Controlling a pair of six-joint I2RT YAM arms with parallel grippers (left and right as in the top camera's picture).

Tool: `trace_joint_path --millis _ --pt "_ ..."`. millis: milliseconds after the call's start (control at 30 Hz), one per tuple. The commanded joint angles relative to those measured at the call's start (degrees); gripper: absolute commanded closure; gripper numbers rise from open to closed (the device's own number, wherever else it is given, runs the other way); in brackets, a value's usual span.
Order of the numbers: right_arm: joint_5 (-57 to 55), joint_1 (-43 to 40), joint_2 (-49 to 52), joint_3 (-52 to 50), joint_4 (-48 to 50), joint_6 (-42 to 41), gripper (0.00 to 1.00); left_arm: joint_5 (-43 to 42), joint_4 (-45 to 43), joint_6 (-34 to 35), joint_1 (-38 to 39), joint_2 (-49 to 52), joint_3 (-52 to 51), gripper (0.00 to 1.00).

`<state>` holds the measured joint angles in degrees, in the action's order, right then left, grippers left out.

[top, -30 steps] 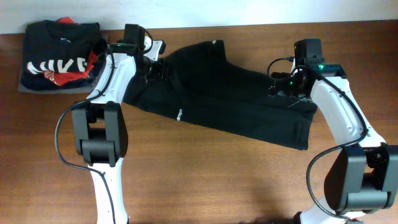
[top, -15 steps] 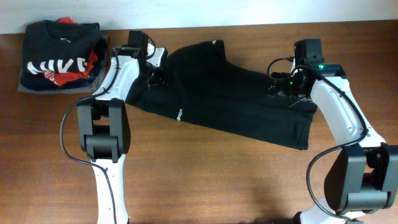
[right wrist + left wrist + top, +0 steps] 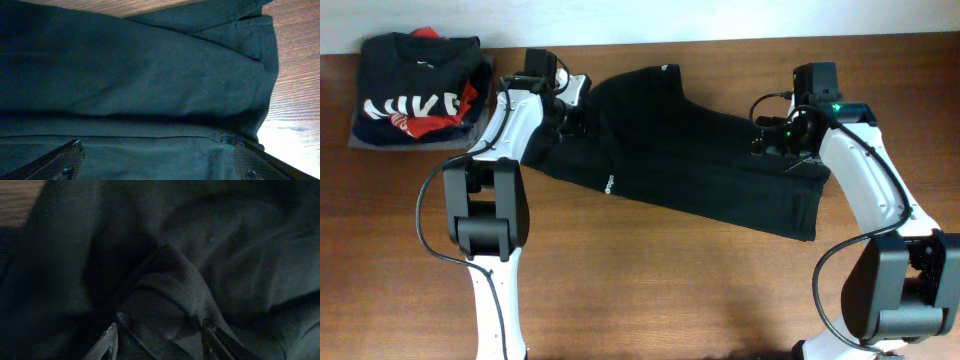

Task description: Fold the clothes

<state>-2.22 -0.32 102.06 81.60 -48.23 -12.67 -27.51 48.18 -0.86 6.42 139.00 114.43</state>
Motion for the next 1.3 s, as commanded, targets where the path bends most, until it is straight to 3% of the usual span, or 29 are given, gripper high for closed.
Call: trace_joint_path --millis 0,667,1267 --pt "0.3 0.3 -0.4 1.0 0.0 0.2 0.01 -2.3 -0.2 0.0 -0.2 0.9 1.9 0.48" --pt "0.3 0.3 -0.4 1.0 0.0 0.2 0.01 -2.3 -3.2 0.0 -0.2 0.9 2.5 0.99" --pt "0.3 0.3 -0.4 1.0 -0.1 0.2 0.01 -2.3 -12.0 3.2 -0.1 0.9 2.5 0.99"
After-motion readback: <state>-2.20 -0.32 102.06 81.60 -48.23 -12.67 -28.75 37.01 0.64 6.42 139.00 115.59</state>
